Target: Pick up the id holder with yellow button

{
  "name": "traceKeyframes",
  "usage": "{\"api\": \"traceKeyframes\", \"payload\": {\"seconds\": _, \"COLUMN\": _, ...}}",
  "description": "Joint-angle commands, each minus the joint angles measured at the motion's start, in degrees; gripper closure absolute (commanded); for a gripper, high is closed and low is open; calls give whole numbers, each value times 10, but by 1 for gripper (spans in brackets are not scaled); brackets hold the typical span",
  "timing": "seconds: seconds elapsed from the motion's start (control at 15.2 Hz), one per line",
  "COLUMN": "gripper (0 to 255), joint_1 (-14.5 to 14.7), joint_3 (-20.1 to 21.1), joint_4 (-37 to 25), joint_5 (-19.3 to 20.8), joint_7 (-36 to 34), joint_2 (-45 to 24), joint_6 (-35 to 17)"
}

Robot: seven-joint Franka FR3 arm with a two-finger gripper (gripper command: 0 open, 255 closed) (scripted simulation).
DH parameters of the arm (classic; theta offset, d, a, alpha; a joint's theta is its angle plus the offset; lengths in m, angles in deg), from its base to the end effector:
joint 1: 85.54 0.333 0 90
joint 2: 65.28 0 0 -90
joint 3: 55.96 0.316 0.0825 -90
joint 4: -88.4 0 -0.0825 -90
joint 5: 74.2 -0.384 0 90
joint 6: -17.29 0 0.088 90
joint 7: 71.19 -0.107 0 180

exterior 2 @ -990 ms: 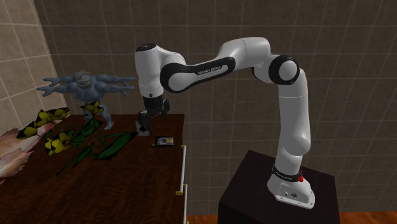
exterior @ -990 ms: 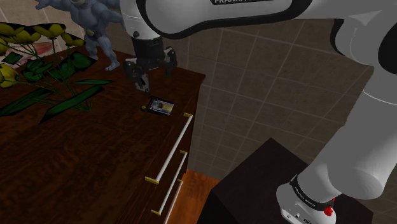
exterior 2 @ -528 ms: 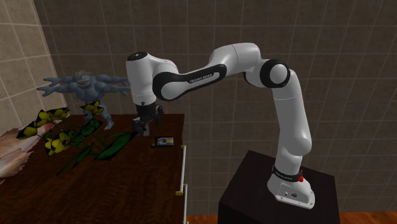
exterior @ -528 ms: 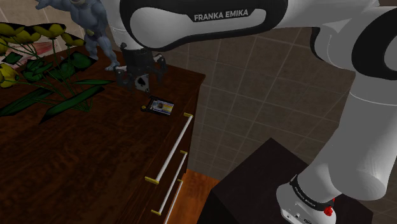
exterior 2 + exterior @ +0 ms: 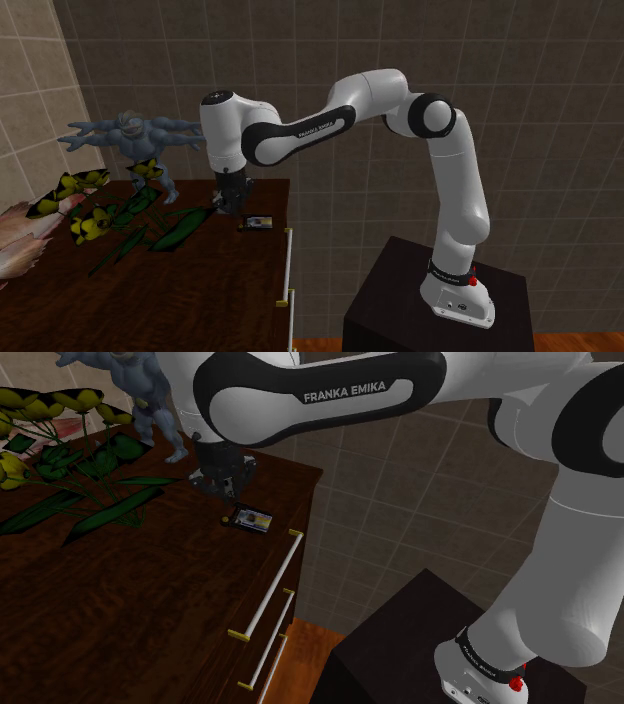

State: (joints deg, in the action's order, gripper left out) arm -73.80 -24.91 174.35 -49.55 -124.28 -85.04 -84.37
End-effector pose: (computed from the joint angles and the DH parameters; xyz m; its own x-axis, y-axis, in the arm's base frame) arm 0.5329 0.3808 0.4941 0.9796 -0.0955 0.1770 -0.1254 -0.9780 0.1666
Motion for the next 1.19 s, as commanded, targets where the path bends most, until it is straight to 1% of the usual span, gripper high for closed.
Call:
{"api": "traceKeyframes", "payload": {"seconds": 0.0, "gripper": 255, "joint_1": 0, "joint_3": 0, "joint_4": 1, "joint_5": 0, "joint_7": 0, "joint_2": -1, "joint_6": 0}}
{"api": "traceKeyframes", "payload": {"seconds": 0.33, "gripper": 255, "joint_1": 0, "joint_3": 0, "joint_4": 1, "joint_5": -1, "joint_7": 0, "joint_2": 0, "joint_6": 0}}
{"api": "traceKeyframes", "payload": {"seconds": 1.12, "gripper": 255, "joint_1": 16, "joint_3": 3, "joint_4": -100, "joint_5": -2, "joint_7": 23, "joint_2": -7, "joint_6": 92}}
